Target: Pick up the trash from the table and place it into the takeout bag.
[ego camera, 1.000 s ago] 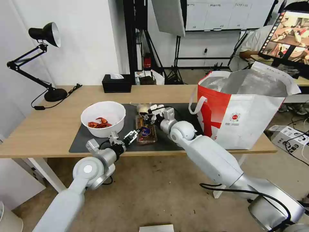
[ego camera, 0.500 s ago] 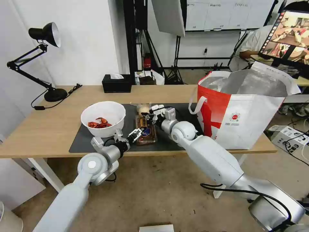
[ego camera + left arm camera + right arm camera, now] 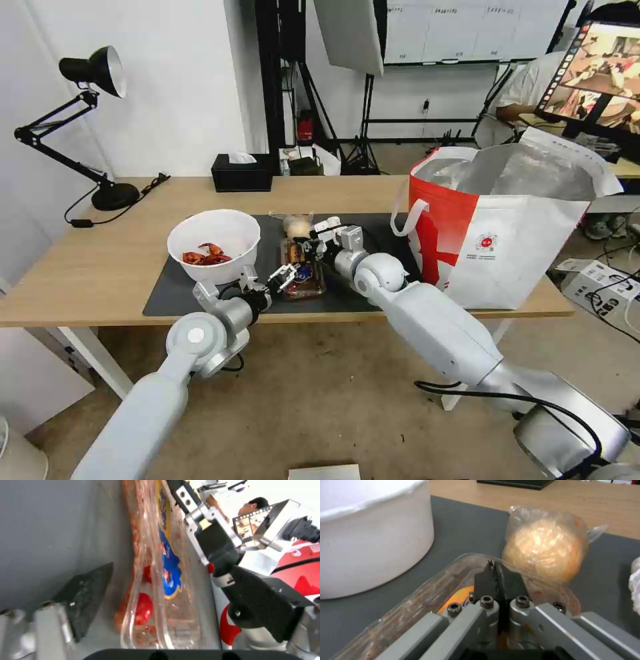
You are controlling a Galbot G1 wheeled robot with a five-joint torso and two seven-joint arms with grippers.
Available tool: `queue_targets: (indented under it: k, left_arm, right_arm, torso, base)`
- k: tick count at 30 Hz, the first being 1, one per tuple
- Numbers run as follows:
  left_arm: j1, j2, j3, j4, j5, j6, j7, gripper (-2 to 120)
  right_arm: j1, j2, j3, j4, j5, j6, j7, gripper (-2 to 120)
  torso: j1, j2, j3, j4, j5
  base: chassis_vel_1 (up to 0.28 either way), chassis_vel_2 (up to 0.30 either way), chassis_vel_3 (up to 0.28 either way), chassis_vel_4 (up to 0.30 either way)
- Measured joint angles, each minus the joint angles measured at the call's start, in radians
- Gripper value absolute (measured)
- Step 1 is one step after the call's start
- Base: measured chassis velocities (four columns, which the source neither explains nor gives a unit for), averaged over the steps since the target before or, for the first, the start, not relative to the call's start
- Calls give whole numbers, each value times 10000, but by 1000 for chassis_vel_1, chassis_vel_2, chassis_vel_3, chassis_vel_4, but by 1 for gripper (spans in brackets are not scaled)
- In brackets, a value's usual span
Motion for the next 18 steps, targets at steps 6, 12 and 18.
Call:
queue_targets:
  k: [6, 12, 18]
  left_arm:
    - [-59, -18, -49, 86, 2, -22, -9, 86]
    - [-57, -27, -81, 100, 4, -39, -26, 75]
    - [20, -1, -85, 47, 23, -45, -32, 52]
  right_arm:
    - [-87, -3, 9, 4, -13, -56, -5, 0]
    - [-116, -2, 16, 52, -23, -66, 37, 0]
    - [-129, -23, 30, 130, -26, -76, 88, 0]
  torso:
    - [0, 0, 0, 0, 1]
    - [0, 0, 0, -1, 0]
    - [0, 0, 0, 0, 0]
  base:
    - [0, 0, 0, 0]
    - [0, 0, 0, 0]
    - [0, 0, 0, 0]
